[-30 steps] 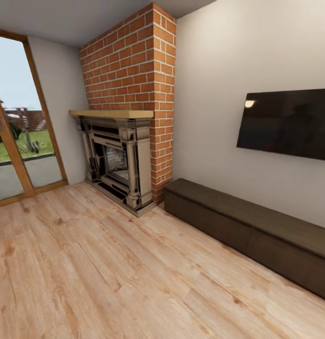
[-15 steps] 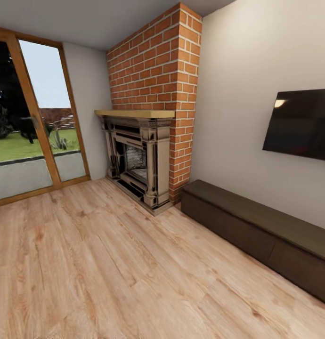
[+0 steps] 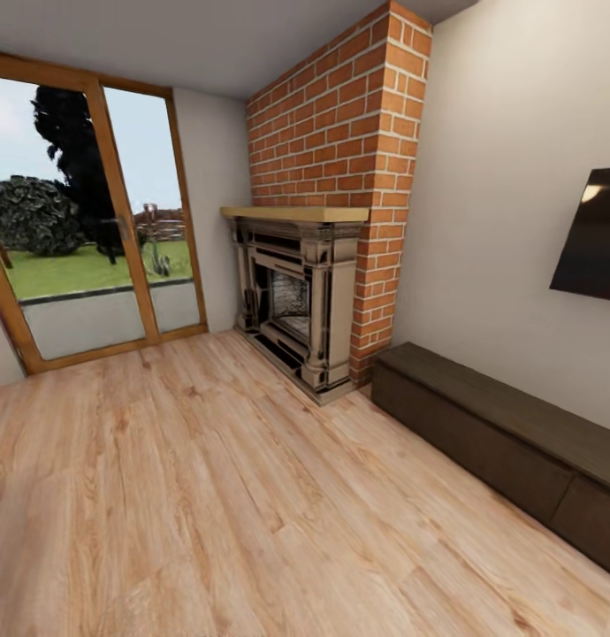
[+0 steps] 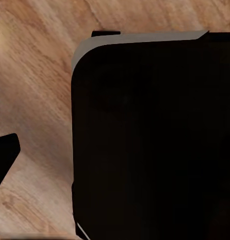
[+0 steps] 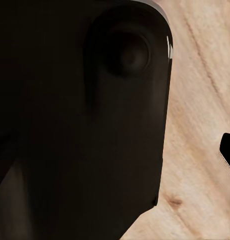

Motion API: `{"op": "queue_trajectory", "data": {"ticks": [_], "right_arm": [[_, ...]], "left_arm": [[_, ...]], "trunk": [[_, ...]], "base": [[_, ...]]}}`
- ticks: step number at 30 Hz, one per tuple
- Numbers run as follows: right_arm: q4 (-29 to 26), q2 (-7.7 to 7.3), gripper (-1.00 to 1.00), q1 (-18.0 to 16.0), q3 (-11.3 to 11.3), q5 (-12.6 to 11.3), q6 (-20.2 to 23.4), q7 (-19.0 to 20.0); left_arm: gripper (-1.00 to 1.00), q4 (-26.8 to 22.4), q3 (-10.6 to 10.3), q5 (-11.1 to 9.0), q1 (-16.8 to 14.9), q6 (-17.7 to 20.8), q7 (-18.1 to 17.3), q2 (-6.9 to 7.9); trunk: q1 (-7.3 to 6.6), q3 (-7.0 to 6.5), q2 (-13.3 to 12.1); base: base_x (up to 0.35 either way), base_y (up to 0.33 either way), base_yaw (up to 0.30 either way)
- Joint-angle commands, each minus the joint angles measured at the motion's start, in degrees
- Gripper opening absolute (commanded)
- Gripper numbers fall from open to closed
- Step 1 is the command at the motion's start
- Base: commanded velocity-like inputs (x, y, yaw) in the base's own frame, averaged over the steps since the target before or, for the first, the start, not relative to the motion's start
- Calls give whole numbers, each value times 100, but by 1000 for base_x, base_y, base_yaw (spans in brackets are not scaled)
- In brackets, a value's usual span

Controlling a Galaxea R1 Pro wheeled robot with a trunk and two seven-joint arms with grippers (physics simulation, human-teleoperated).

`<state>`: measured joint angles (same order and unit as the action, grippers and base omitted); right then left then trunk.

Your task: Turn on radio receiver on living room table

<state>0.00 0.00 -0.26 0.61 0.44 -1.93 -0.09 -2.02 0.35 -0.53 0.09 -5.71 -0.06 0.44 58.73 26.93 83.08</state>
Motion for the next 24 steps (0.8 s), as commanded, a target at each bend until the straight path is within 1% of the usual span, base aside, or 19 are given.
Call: {"op": "queue_trajectory", "data": {"ticks": [1,24], "right_arm": [[0,0,100,0,0,0,0,0],[0,0,100,0,0,0,0,0]], "left_arm": [[100,0,0,0,0,0,3,0],[100,0,0,0,0,0,-3,0]], "trunk": [[0,0,0],[0,0,0]], "base": [[0,0,271],[0,0,271]]}}
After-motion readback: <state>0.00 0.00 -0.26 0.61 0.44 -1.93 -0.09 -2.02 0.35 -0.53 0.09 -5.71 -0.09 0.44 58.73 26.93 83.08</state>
